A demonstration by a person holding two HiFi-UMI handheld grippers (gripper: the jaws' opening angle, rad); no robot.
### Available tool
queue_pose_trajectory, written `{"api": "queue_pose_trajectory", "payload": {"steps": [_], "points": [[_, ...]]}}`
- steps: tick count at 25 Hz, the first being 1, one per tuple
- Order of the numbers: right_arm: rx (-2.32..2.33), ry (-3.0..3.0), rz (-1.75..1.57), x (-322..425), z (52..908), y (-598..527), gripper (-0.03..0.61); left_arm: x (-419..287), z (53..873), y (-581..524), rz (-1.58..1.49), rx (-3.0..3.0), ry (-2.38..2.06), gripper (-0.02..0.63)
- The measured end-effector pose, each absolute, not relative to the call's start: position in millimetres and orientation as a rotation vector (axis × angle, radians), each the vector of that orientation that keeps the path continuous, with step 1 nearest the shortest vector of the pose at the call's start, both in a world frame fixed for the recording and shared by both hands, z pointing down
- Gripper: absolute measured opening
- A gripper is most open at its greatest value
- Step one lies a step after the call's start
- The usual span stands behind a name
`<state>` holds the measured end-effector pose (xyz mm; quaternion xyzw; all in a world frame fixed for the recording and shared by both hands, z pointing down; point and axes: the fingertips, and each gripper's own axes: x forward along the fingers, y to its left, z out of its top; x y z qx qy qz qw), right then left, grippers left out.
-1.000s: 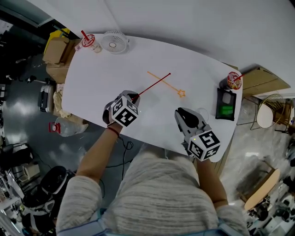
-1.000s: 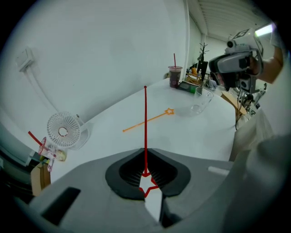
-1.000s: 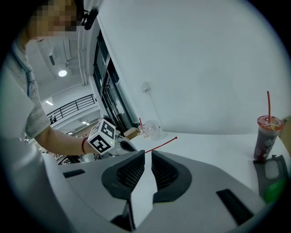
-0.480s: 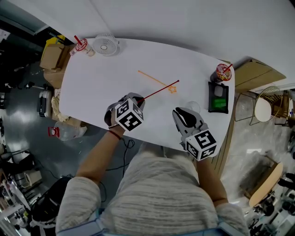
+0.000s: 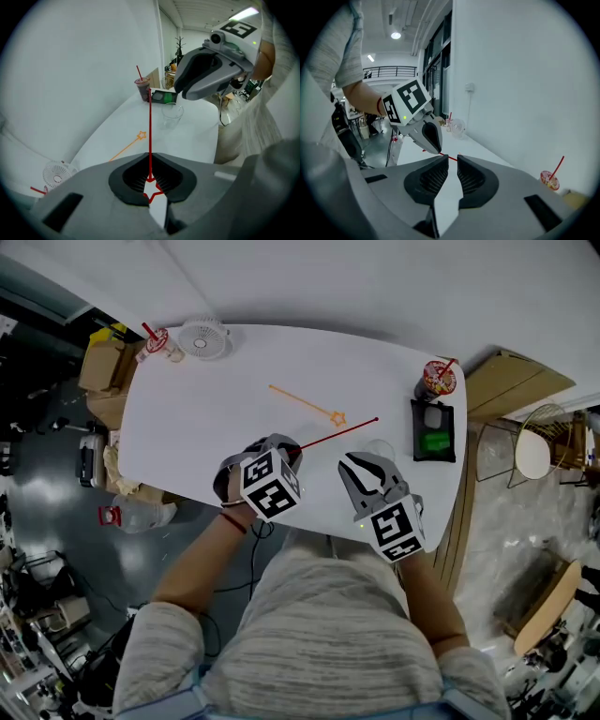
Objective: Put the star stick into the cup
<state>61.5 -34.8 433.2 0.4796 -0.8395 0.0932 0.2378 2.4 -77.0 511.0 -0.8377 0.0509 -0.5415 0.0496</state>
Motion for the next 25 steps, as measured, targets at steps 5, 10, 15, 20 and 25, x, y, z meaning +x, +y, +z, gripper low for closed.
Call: {"api": "queue_pose_trajectory", "payload": {"steps": [5, 10, 15, 20, 25], "points": [[1.142, -2.208, 0.029, 55.1, 438.4, -33.7, 0.08, 9.9, 503.6, -65.1, -1.653, -2.468, 0.114, 0.026], [0.96, -2.057, -0.234, 48.6, 451.4, -36.1, 0.088, 13.2, 500.2, -52.0, -1.67, -2.421, 0.079, 0.026], [0.756, -1.913, -0.453, 36.2, 468.0, -34.5, 0.097, 13.3, 498.2, -39.7, -1.687, -2.382, 0.045, 0.026], [0.653, -1.864, -0.509, 25.4, 483.0, -28.9, 0.097, 11.0, 497.4, -32.1, -1.706, -2.333, 0.026, 0.026], [0.62, -1.838, -0.525, 19.4, 495.4, -28.8, 0.097, 8.9, 498.2, -30.6, -1.727, -2.293, 0.021, 0.026]]}}
